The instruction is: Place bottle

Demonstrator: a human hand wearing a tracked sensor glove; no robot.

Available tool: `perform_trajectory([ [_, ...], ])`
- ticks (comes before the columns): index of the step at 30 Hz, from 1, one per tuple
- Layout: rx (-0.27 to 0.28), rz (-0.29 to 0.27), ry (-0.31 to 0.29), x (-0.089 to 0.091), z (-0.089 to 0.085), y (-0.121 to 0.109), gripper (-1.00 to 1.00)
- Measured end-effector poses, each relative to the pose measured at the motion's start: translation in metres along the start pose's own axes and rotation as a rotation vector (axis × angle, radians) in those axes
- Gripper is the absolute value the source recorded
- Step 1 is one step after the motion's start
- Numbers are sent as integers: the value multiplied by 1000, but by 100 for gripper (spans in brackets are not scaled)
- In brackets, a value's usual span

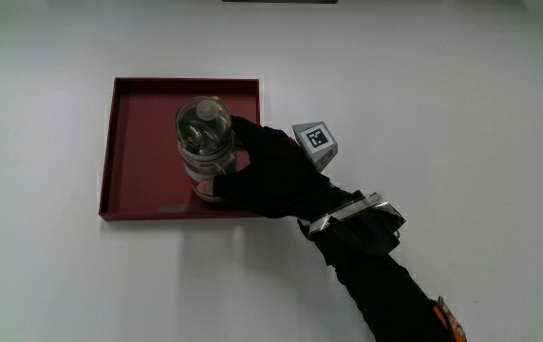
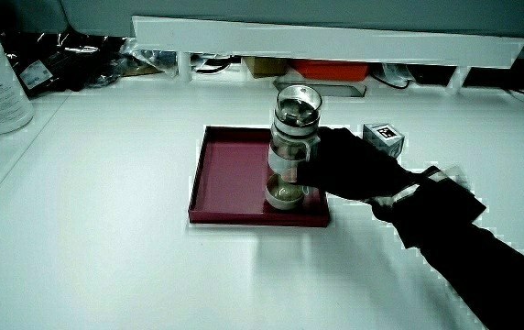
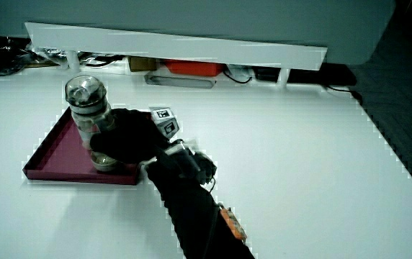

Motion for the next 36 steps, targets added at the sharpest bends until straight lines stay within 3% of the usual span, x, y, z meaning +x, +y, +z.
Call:
perform_trajectory([
  [2, 0, -34, -10, 3, -1, -1, 0],
  [4, -10, -36, -5, 9, -3, 0, 0],
  [6, -12, -41, 39, 11, -4, 0, 0],
  [11, -15, -45, 48, 13, -3, 0, 0],
  [24, -36, -87, 84, 20, -2, -1, -46],
  [29, -74, -103, 92, 24, 0, 0, -64],
  [32, -93, -94, 109, 18, 2, -3, -75],
  [36, -95, -69, 61, 2, 7, -11, -89],
])
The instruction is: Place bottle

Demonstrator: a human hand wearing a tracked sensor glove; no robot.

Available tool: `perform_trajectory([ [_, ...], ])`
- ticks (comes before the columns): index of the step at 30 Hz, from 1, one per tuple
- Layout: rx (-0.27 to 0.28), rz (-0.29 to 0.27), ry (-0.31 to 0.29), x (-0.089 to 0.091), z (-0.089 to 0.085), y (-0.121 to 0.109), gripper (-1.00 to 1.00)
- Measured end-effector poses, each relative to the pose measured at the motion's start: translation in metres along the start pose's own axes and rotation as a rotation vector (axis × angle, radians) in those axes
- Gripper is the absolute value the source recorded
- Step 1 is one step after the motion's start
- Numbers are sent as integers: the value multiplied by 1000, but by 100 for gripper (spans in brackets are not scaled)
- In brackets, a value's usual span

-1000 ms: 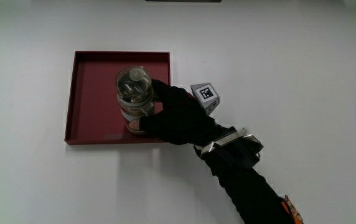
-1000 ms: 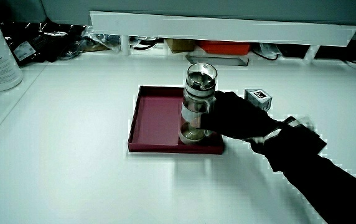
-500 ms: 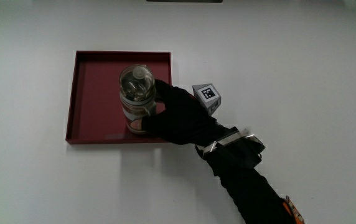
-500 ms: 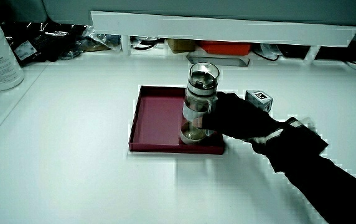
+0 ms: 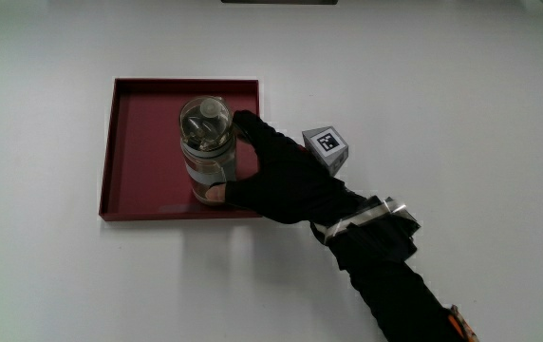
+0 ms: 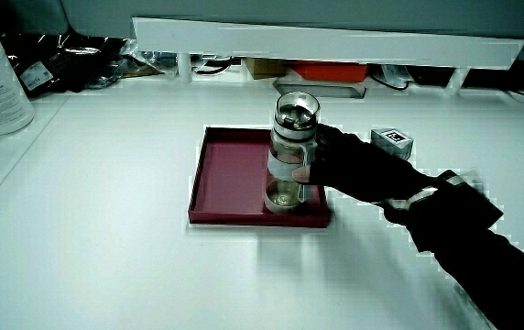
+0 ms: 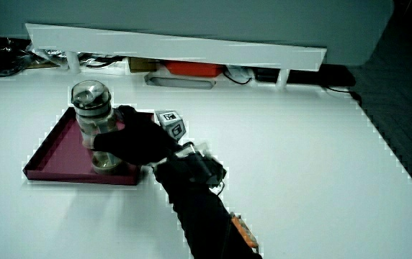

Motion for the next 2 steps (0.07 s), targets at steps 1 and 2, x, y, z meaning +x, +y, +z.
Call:
perform_trajectory([
  [1, -1, -6, -8, -5, 0, -4, -93],
  [2, 6, -10, -45, -8, 1, -8, -96],
])
